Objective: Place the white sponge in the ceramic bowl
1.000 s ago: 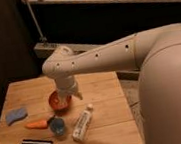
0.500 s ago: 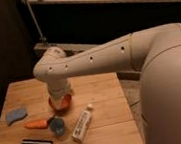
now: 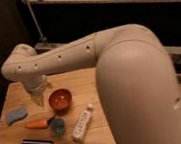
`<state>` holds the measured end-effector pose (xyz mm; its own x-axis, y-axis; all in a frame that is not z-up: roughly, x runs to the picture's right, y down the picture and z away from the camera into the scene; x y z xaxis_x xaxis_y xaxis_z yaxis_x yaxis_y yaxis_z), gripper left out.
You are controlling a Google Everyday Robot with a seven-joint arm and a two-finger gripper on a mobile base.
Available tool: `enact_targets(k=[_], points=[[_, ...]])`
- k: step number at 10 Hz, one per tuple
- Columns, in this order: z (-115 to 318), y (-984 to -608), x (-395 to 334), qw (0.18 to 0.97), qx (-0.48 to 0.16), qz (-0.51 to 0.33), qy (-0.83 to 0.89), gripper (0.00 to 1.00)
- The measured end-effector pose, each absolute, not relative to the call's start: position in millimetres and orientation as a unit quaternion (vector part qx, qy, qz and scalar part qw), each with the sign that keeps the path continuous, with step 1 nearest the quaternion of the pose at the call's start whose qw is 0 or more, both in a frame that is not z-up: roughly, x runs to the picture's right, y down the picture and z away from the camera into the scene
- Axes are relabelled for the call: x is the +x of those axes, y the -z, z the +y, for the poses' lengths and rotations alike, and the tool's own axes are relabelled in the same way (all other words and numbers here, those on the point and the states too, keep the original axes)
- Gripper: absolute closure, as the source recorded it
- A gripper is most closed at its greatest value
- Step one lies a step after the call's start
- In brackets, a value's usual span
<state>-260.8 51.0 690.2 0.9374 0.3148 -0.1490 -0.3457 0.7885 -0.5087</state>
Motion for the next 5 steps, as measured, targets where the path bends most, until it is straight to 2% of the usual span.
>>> enact_targets(k=[2, 5], points=[[41, -699, -305, 0.953, -0.282, 0.012, -0.113, 0.35], [22, -732, -355, 0.954, -0.294, -0.003, -0.058, 0.35]])
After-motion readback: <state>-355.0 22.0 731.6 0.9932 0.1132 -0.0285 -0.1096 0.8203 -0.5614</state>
